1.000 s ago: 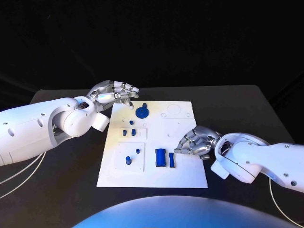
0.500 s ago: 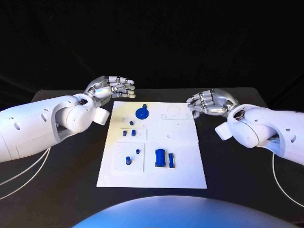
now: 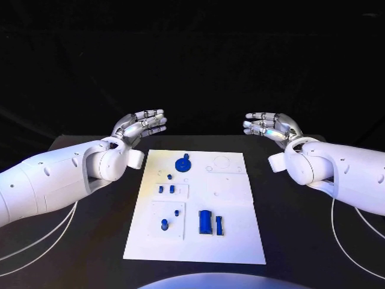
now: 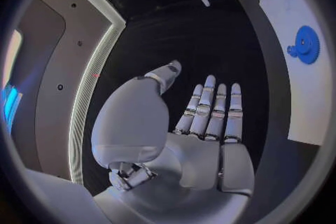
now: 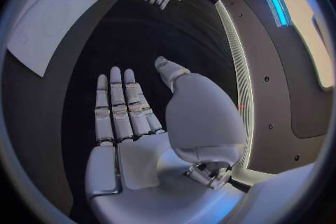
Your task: Assemble the parts on the task board
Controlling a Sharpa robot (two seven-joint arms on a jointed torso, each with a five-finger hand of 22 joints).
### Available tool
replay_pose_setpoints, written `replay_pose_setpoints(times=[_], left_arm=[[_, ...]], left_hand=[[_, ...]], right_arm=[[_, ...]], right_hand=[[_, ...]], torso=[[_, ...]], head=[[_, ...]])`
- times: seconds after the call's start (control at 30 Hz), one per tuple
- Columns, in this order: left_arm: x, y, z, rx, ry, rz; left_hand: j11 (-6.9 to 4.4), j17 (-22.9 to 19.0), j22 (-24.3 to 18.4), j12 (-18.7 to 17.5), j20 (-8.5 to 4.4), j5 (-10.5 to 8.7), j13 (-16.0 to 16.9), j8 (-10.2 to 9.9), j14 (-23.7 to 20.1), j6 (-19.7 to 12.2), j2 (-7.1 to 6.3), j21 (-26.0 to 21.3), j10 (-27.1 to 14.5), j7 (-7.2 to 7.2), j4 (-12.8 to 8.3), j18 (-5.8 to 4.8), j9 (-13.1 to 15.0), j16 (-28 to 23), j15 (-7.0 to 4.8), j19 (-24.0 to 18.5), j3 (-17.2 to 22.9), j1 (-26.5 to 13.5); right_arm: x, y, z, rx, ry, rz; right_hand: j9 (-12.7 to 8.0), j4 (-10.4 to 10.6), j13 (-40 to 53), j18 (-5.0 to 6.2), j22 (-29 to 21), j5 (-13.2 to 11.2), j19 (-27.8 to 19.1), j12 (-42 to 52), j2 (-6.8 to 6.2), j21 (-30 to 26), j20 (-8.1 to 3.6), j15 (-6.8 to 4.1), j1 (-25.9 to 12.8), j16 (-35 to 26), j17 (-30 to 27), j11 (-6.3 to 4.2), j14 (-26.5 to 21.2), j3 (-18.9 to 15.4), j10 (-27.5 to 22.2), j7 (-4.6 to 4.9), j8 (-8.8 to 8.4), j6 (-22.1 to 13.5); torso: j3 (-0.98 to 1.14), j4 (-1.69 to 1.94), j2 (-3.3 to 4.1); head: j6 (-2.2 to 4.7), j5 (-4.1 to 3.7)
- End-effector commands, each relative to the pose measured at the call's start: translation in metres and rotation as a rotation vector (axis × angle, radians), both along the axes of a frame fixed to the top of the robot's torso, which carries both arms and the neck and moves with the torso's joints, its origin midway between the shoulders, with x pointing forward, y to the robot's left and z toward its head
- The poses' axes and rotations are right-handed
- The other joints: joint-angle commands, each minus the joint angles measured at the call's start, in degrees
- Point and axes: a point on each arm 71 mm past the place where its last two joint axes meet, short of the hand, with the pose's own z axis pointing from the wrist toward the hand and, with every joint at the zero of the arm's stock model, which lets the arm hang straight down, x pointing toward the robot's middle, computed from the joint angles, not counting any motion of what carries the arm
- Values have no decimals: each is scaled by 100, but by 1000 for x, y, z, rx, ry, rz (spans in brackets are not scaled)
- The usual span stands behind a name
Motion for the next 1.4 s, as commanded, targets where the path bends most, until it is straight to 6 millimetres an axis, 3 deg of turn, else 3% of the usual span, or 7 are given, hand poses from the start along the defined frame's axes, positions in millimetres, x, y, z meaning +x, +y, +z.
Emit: replay_pose_setpoints(times=[0.03, 0.1, 0.13, 0.4, 0.6, 0.87, 1.4], left_arm=[[-2, -4, 0, 5, -2, 4], [-5, -8, 0, 9, -5, 19], [-7, -10, -1, 12, -6, 27], [-28, -34, -1, 43, -22, 127], [-46, -51, 2, 70, -35, 200], [-60, -61, 5, 91, -44, 251], [-61, -62, 5, 92, -45, 254]], left_hand=[[-654, -532, -403, -326, -973, -219, -210, -1104, -2743, -2711, 671, -412, -4320, -585, -270, -607, -640, -988, -576, -2705, -2132, -2111], [-654, -532, -403, -326, -973, -219, -210, -1104, -2743, -2711, 671, -412, -4320, -585, -270, -607, -640, -988, -576, -2705, -2132, -2510], [-654, -532, -403, -326, -973, -219, -210, -1104, -2743, -2711, 671, -412, -4320, -585, -270, -607, -640, -988, -576, -2705, -2132, -6620], [-654, -532, -403, -326, -973, -219, -210, -1104, -2743, -2711, 671, -412, -4320, -585, -270, -607, -640, -988, -576, -2705, -2132, -6620], [-654, -532, -403, -326, -973, -219, -210, -1104, -2743, -2711, 671, -412, -4320, -585, -270, -607, -640, -988, -576, -2705, -2132, -6620], [-654, -532, -403, -326, -973, -219, -210, -1104, -2743, -2711, 671, -412, -4320, -585, -270, -607, -640, -988, -576, -2705, -2132, -6620], [-654, -532, -403, -326, -973, -219, -210, -1104, -2743, -2711, 671, -412, -4320, -585, -270, -607, -640, -988, -576, -2705, -2132, -6620]], right_arm=[[-4, 6, -1, 12, -1, -10], [-9, 11, -1, 36, -6, -27], [-12, 14, -1, 48, -8, -36], [-43, 44, 2, 168, -19, -143], [-57, 54, 5, 210, -16, -190], [-60, 56, 6, 218, -15, -200], [-60, 56, 6, 218, -15, -200]], right_hand=[[-1496, -386, -692, -618, -2281, -456, -3205, -402, 748, -212, -738, -367, -2091, -893, -1342, -492, -4285, -1787, -5431, -686, -500, -3051], [-1496, -386, -692, -618, -2281, -456, -3205, -402, 748, -212, -738, -367, -2493, -893, -1342, -492, -4285, -1787, -5431, -686, -500, -3051], [-1496, -386, -692, -618, -2281, -456, -3205, -402, 748, -212, -738, -367, -6564, -893, -1342, -492, -4285, -1787, -5431, -686, -500, -3051], [-1496, -386, -692, -618, -2281, -456, -3205, -402, 748, -212, -738, -367, -6564, -893, -1342, -492, -4285, -1787, -5431, -686, -500, -3051], [-1496, -386, -692, -618, -2281, -456, -3205, -402, 748, -212, -738, -367, -6564, -893, -1342, -492, -4285, -1787, -5431, -686, -500, -3051], [-1496, -386, -692, -618, -2281, -456, -3205, -402, 748, -212, -738, -367, -6564, -893, -1342, -492, -4285, -1787, -5431, -686, -500, -3051], [-1496, -386, -692, -618, -2281, -456, -3205, -402, 748, -212, -738, -367, -6564, -893, -1342, -492, -4285, -1787, -5431, -686, -500, -3051]], torso=[[10, 29, -11], [25, 64, -30], [32, 82, -40], [116, 278, -151], [150, 356, -195], [155, 369, -202], [155, 369, -202]], head=[[64, -20], [161, -37], [211, -46], [760, -146], [979, -186], [1014, -193], [1014, -193]])
